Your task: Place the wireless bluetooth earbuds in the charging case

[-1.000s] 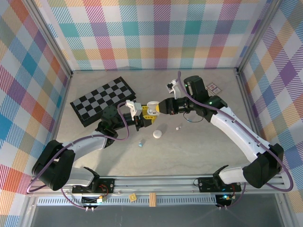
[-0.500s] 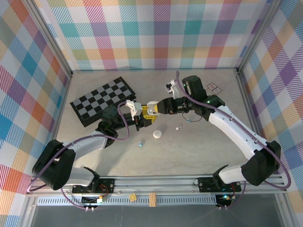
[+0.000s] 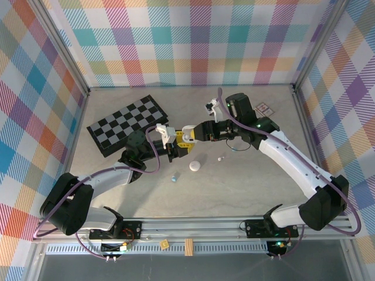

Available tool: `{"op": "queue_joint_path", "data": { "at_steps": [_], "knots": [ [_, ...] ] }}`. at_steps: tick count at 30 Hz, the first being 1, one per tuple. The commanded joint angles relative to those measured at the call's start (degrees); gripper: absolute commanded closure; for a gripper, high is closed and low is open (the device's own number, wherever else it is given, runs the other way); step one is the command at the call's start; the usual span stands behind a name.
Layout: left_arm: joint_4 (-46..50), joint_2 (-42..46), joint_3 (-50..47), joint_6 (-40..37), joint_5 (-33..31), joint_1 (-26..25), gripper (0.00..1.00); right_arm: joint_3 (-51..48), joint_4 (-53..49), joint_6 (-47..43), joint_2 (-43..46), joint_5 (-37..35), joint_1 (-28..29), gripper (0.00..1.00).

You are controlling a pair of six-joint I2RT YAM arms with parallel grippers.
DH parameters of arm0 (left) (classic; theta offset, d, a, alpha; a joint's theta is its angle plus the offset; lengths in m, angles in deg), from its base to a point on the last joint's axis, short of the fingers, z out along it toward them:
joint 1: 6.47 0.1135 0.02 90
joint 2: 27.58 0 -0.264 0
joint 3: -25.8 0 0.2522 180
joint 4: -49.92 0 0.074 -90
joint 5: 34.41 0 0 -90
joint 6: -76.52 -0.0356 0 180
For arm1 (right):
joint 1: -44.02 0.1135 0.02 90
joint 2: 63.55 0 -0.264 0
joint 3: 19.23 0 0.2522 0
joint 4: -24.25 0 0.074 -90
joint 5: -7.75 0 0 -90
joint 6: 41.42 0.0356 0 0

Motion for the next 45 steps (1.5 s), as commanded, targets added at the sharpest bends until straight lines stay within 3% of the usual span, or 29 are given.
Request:
{"op": "queue_joint_path", "data": {
  "at_steps": [1, 9, 16, 23, 32, 39, 45],
  "knots": [
    [-5.43, 0.03, 0.92, 0.32, 1.13, -0.61, 0.67, 1.53, -2.38, -2.03, 2.34, -1.14, -0.6, 0.52],
    [-5.43, 0.0, 0.3, -1.5, 1.21, -0.68, 0.67, 1.72, 0.18, -0.38, 5.2, -3.41, -2.23, 0.42],
    [-6.23, 0.28, 0.3, -1.15, 3.05, -0.68, 0.66, 7.21, -2.53, 2.35, -0.24, -6.65, -2.98, 0.35],
    [-6.19, 1.45, -0.85, -1.15, 2.41, -0.68, 0.65, 8.72, -3.85, 2.26, -4.14, -1.76, -2.98, 0.34],
    [-6.18, 2.12, -0.75, -0.89, -0.37, -0.68, 0.66, 2.04, -3.61, 1.13, 1.8, 0.5, -2.97, 0.31],
    [-6.19, 1.99, -0.14, -0.76, -0.63, -0.94, 0.66, -3.41, 3.64, 8.78, 5.79, 4.62, -3.25, 0.24],
    [-9.35, 1.58, -0.16, 0.41, -1.77, -1.21, 0.66, -11.07, 19.02, 23.39, 4.75, 13.65, -3.26, 0.23]
  ]
}}
